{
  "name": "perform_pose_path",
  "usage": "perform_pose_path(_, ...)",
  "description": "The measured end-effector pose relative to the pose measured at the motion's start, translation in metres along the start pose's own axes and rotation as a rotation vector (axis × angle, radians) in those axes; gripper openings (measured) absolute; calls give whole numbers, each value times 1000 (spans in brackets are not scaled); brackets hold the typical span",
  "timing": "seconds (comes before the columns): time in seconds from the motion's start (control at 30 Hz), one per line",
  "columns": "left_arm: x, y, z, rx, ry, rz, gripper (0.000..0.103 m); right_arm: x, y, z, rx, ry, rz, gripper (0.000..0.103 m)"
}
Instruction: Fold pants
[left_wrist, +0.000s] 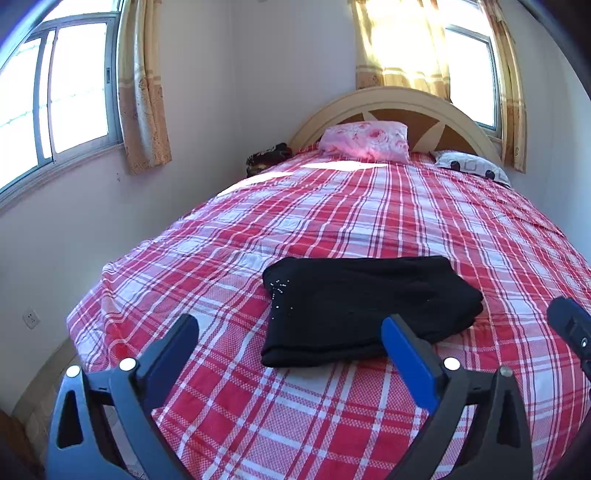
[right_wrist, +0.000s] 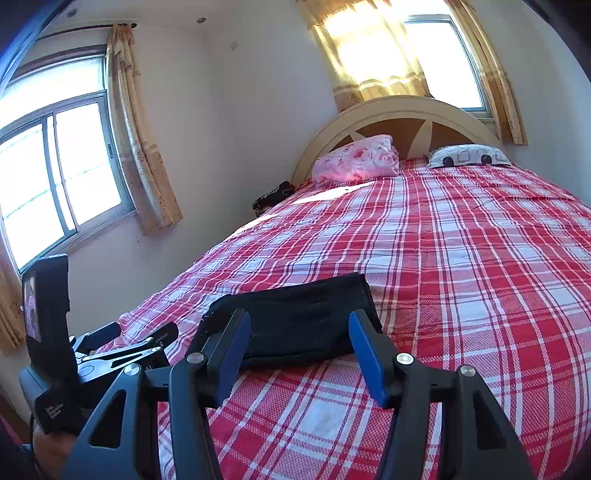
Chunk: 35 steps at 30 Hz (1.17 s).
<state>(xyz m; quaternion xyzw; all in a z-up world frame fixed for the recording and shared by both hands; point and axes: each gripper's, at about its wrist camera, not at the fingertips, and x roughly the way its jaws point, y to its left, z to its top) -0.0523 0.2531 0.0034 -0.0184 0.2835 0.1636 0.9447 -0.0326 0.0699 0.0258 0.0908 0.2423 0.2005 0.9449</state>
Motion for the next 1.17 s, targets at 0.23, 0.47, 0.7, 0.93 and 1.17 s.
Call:
perform_pose_path(0.23,-25,-1,-5,38,-61,33,103,-26,12,-1,-27,-52,-9,58)
perform_pose_path(0.47,-38,1,-4,23,-74,20,103,-46,23,1,-55,-98,-10,58)
perform_pose_path(0.7,-47,-4,-2,46,-120,79,103,-51,20,1,-38,-113,-16,58)
perform_pose_path(0.93,-48,-4,0,27,-96,69,103,-54,16,2,-31,-122,-28,59)
perform_pose_path(1.17,-47,-7,-2,43,-96,66,103,-55,13,2,-21,-117,-23,59)
